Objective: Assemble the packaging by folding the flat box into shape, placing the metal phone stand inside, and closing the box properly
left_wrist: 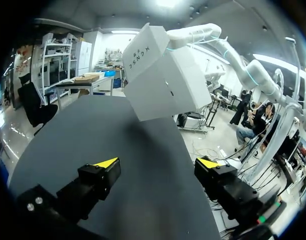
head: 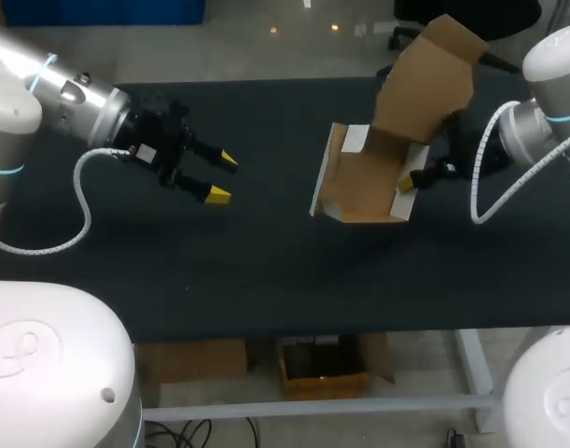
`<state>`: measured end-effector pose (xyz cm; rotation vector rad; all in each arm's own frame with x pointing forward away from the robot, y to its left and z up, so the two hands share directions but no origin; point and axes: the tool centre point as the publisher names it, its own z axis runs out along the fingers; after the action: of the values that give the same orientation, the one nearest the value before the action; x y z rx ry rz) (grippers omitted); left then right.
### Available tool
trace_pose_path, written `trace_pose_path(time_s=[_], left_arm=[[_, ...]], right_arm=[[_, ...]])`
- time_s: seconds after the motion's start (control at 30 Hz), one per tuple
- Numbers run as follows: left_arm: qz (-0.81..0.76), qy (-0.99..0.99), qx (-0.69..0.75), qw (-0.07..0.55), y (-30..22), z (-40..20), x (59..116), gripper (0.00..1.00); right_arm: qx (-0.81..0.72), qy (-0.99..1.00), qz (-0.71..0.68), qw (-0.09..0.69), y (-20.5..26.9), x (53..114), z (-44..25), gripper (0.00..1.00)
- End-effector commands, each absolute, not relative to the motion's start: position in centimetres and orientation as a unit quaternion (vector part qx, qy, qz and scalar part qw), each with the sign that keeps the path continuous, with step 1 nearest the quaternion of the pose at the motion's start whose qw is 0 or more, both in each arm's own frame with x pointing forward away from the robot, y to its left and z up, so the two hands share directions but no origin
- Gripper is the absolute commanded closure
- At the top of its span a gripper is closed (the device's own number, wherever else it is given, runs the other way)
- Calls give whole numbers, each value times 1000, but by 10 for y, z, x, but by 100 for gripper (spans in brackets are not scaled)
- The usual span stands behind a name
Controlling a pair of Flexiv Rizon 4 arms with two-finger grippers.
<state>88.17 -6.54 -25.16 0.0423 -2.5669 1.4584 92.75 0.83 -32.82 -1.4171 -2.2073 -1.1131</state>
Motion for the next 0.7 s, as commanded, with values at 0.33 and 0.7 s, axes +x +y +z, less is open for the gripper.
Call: trace_pose_path(time_s=[0.33,0.7], left_arm=[[378,-925,6,-21,-79,-249,897,0],[355,-933,-10,-58,-70,-252,906,0]], right_arm=[[-510,-798,-215,237,2,935,-321,100],[-573,-777,-111,236,-5,922,-320,100]])
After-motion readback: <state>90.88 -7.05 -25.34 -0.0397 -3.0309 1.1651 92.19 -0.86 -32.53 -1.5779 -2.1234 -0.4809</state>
